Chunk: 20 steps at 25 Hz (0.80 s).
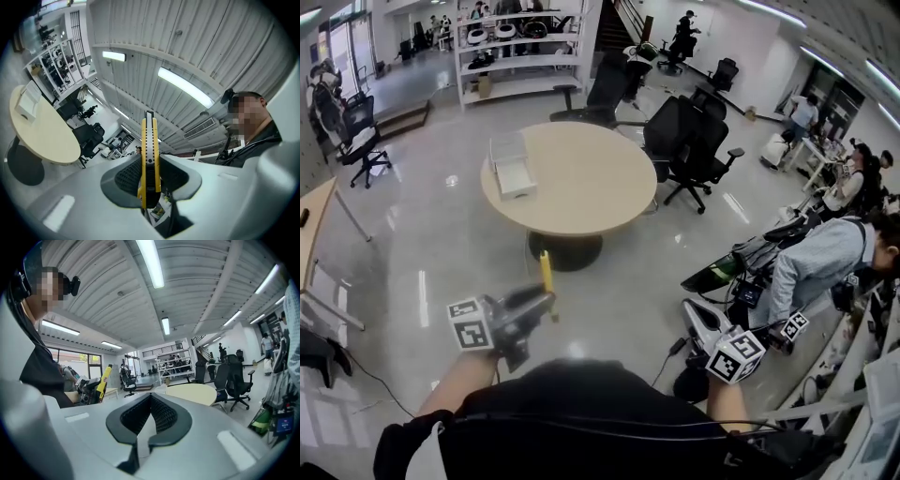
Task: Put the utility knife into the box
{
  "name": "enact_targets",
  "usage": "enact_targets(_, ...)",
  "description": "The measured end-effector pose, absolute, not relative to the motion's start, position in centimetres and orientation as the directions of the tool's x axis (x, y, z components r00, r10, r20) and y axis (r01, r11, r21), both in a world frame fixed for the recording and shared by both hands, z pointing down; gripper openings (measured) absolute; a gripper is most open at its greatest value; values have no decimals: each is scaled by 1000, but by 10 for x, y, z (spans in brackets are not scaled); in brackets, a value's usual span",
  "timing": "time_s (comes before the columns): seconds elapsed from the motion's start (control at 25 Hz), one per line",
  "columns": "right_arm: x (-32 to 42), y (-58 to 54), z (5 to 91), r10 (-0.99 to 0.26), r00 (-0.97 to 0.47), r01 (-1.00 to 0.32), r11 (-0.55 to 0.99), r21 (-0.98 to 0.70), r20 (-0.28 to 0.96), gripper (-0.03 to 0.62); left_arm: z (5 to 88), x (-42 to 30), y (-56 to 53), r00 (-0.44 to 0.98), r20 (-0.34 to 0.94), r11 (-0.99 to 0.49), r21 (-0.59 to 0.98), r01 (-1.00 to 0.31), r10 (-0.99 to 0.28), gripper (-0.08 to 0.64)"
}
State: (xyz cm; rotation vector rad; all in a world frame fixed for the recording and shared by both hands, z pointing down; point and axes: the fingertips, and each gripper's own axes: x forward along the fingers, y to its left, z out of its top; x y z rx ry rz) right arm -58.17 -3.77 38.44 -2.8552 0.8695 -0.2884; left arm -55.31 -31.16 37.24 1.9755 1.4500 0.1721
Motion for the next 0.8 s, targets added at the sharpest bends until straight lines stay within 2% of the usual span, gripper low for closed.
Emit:
enact_targets(0.44, -483, -100, 379, -467, 874, -443, -879, -175, 134, 14, 374, -434, -378, 273, -247, -97, 551, 829, 930, 110)
enact_targets(0.8, -436, -78, 392, -427, 890, -393, -897, -205, 162, 14, 391, -377, -355, 241, -232, -61, 589, 806, 942, 110)
